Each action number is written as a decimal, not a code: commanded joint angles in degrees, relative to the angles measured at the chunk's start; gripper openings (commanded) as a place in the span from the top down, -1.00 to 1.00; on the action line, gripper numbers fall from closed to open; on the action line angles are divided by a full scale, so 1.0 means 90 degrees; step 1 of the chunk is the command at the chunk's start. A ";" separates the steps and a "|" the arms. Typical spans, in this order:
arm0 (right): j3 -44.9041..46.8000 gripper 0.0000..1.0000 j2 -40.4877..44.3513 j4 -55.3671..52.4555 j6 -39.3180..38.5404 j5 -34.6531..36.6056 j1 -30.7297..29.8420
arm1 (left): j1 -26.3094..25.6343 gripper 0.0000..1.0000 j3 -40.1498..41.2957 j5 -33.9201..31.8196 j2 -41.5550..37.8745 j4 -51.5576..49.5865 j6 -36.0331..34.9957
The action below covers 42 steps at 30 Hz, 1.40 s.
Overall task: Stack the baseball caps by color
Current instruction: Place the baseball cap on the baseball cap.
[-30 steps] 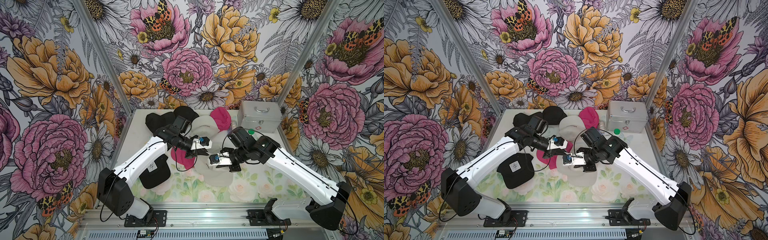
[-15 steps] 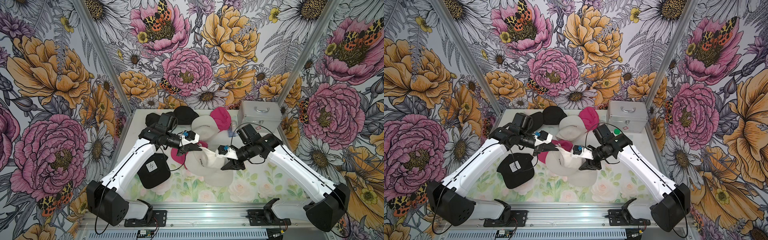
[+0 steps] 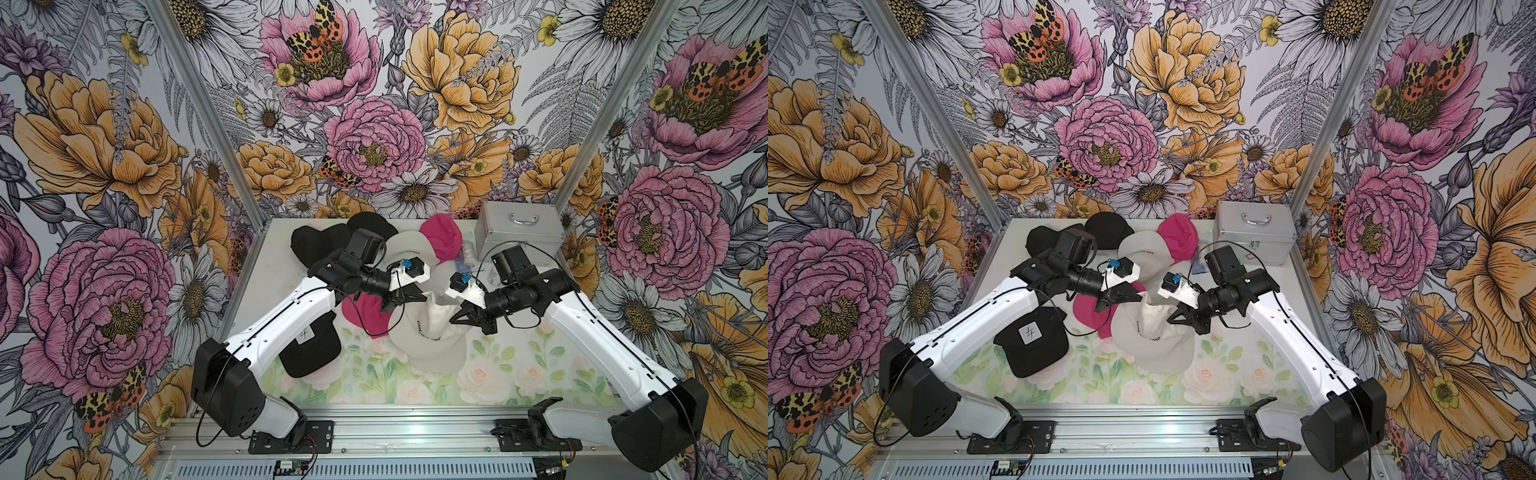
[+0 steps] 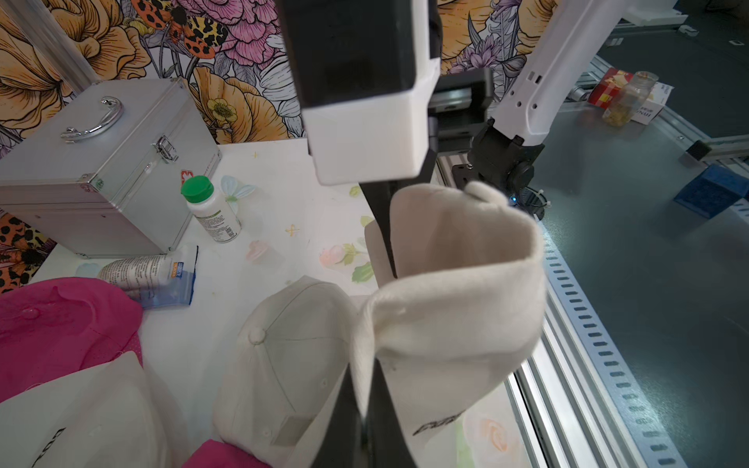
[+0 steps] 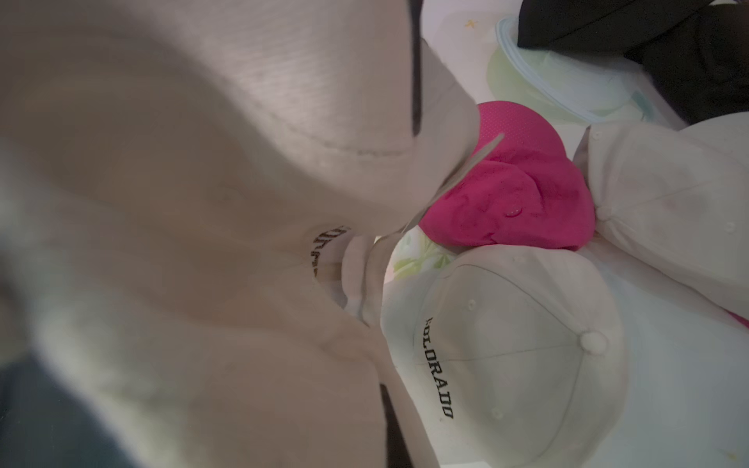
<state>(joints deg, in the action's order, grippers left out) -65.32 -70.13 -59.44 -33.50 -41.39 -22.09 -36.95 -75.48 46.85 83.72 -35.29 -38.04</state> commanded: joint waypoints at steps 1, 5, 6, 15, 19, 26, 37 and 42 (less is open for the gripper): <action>0.0364 1.00 0.0540 0.0597 0.1761 0.1133 0.0022 | -0.0353 1.00 0.0306 -0.0941 -0.0142 0.1071 0.1704; 0.0600 1.00 0.1072 0.0570 0.2484 0.1765 0.0107 | -0.0833 1.00 0.1141 -0.1578 -0.0428 0.2006 0.2898; 0.0607 1.00 0.1110 0.0569 0.2584 0.1965 0.0156 | -0.0945 1.00 0.1366 -0.1767 -0.0454 0.2244 0.3242; 0.0392 1.00 0.0376 0.0356 0.2590 0.2225 0.0569 | -0.0861 1.00 0.1893 -0.2676 0.0077 0.2325 0.5624; 0.0302 1.00 0.0013 0.0216 0.2550 0.2202 0.0568 | -0.0577 1.00 0.1509 -0.2729 0.0608 0.1730 0.5723; -0.0140 1.00 -0.0167 -0.0302 0.2549 0.1851 0.0458 | -0.0251 1.00 0.1131 -0.2360 0.0309 0.1367 0.5683; 0.0448 0.95 0.0080 -0.0237 0.2948 0.1205 0.0071 | -0.0071 1.00 0.1099 -0.1788 0.0447 0.0907 0.5716; 0.0415 0.96 -0.0626 -0.0183 0.3156 0.2052 0.0064 | 0.0078 1.00 0.0893 -0.1469 0.1103 0.0864 0.5702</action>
<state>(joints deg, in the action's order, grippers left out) -61.49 -72.62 -61.71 -7.05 -27.14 -21.37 -36.82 -65.45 31.42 90.94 -26.44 13.41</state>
